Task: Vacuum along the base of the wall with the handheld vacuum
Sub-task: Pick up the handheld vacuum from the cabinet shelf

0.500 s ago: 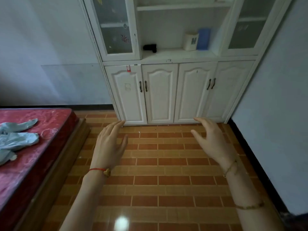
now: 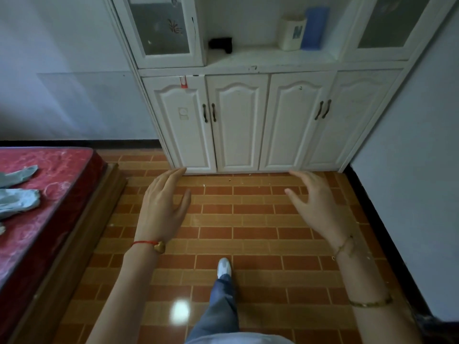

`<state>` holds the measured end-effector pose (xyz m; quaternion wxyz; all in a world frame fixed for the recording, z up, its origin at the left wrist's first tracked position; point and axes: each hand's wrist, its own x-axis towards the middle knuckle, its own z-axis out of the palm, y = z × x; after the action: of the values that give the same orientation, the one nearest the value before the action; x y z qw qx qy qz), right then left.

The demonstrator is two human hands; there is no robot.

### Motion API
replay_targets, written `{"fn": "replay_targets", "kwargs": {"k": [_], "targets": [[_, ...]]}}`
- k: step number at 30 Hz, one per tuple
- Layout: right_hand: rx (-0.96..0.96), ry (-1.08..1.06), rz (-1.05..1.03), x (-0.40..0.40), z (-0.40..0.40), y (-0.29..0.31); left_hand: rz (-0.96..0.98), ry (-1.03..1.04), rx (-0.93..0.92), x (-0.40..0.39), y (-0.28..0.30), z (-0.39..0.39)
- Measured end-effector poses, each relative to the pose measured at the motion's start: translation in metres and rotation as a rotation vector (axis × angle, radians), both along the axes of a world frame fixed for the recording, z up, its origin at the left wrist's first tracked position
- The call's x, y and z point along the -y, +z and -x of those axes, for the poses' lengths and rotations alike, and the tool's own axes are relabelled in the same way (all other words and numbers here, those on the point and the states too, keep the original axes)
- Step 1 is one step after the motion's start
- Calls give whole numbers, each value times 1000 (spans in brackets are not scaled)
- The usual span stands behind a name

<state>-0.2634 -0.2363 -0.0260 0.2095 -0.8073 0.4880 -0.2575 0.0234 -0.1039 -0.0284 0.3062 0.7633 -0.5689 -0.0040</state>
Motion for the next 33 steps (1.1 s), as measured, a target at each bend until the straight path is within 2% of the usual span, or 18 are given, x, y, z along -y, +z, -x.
{"fn": "replay_targets", "kwargs": {"k": [14,24,33], "targets": [[82,-19,-39,214,-130,10,-23,-46,45,233,23,-132],[104,-62,-84,357,-172,-12,-56,-112,15,387,13,-165],[124,-14,-4,548,-203,-4,23,-106,8,567,17,-199]]}}
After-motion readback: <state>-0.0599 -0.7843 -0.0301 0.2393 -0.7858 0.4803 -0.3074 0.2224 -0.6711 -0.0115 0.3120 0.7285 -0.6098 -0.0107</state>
